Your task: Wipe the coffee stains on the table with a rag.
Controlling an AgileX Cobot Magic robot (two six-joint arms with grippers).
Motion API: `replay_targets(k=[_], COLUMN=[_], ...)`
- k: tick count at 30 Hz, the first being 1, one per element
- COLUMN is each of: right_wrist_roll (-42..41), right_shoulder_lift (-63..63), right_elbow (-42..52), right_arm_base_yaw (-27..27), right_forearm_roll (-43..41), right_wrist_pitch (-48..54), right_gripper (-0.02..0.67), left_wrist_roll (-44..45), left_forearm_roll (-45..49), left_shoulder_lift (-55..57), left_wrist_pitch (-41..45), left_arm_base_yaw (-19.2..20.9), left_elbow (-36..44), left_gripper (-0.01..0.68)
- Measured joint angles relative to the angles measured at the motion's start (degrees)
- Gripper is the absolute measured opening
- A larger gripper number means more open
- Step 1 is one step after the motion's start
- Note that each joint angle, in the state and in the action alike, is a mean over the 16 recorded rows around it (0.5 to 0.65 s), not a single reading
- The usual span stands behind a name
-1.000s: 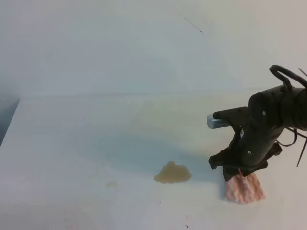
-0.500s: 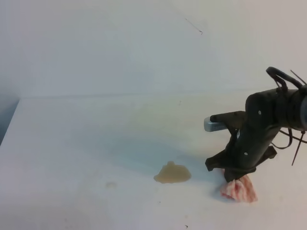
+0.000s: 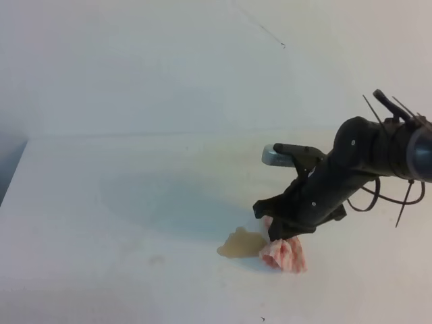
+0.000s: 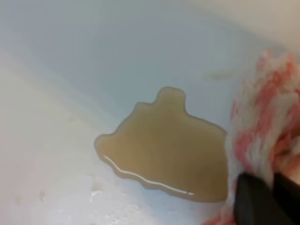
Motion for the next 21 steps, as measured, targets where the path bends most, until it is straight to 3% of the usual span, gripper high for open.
replay_targets(k=[21], right_wrist_roll=[-4.45], right_shoulder_lift=[4.74], right_elbow=[-1.21], right_arm_base_yaw=[6.35], right_forearm_roll=[11.26], right_wrist_pitch=[-8.22], right_gripper=[0.016], left_wrist_roll=[0.03], left_forearm_roll=[0.0], left_shoulder_lift=[0.0], left_wrist_pitch=[0.0], left_arm_base_yaw=[0.0], left_elbow=[0.0], left_gripper=[0.005])
